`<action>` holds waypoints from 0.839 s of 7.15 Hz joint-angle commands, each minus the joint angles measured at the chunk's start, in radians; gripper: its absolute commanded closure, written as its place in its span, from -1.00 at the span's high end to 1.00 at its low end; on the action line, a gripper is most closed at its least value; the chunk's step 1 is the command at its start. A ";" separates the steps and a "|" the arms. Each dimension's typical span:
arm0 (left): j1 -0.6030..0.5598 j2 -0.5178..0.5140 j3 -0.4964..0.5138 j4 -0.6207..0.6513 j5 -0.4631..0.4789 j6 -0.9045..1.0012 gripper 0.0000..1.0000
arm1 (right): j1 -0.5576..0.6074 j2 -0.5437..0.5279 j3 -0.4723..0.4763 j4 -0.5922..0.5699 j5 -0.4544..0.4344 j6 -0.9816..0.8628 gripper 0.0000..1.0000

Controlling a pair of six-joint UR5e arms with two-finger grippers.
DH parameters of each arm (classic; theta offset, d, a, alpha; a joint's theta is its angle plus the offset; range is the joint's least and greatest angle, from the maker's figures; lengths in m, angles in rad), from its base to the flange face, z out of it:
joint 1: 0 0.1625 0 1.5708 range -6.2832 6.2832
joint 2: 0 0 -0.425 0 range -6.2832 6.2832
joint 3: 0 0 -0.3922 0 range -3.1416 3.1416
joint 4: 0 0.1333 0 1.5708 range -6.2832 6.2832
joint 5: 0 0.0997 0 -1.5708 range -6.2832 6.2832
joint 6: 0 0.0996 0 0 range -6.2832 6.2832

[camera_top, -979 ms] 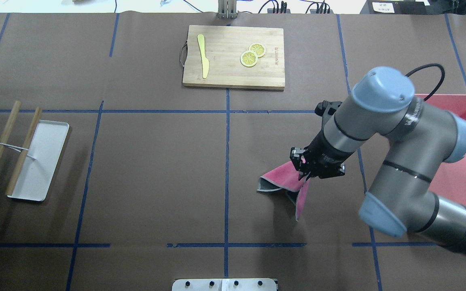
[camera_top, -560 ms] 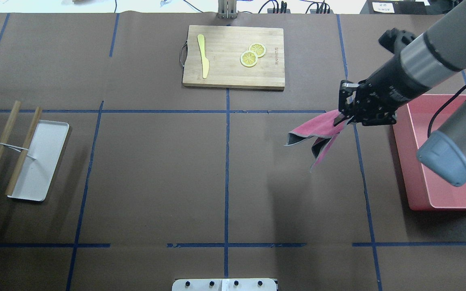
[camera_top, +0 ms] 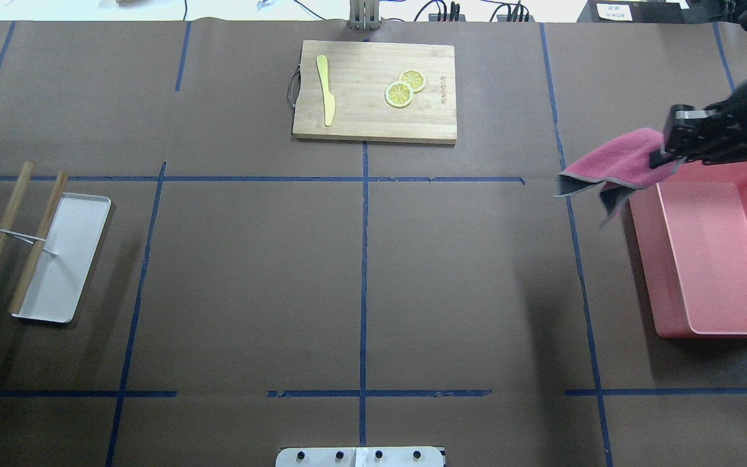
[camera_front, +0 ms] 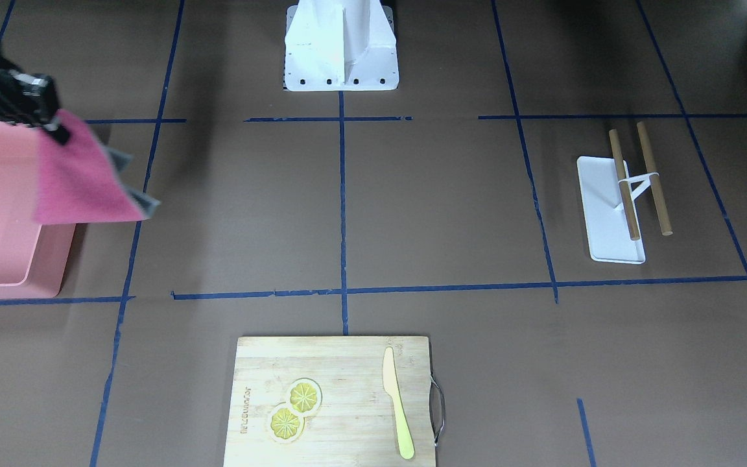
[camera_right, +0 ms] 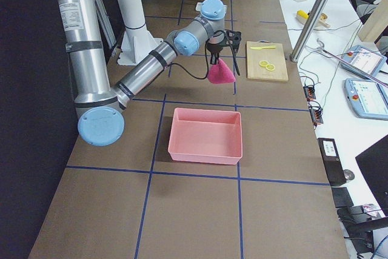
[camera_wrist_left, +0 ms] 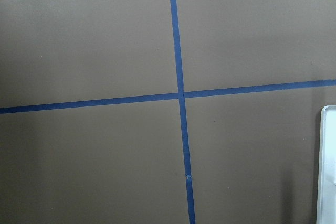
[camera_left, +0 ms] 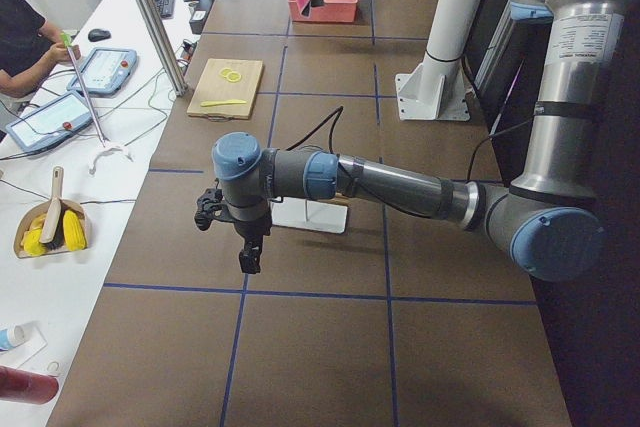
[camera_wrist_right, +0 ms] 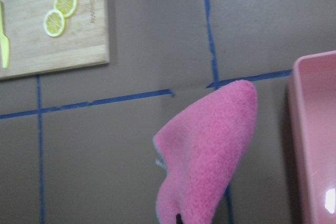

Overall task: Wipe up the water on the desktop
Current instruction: 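Lift the cloth and carry it over the pink bin with the right gripper, then release the pink cloth into the pink bin with the right gripper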

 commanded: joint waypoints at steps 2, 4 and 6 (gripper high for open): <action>0.000 -0.001 -0.008 0.000 -0.011 -0.001 1.00 | 0.232 -0.208 -0.126 -0.002 0.001 -0.620 -0.97; 0.000 0.000 -0.011 0.002 -0.011 -0.001 1.00 | 0.231 -0.205 -0.119 -0.031 -0.013 -0.620 -0.95; 0.000 0.000 -0.010 0.000 -0.011 0.000 1.00 | 0.228 -0.178 -0.122 -0.084 -0.004 -0.608 0.46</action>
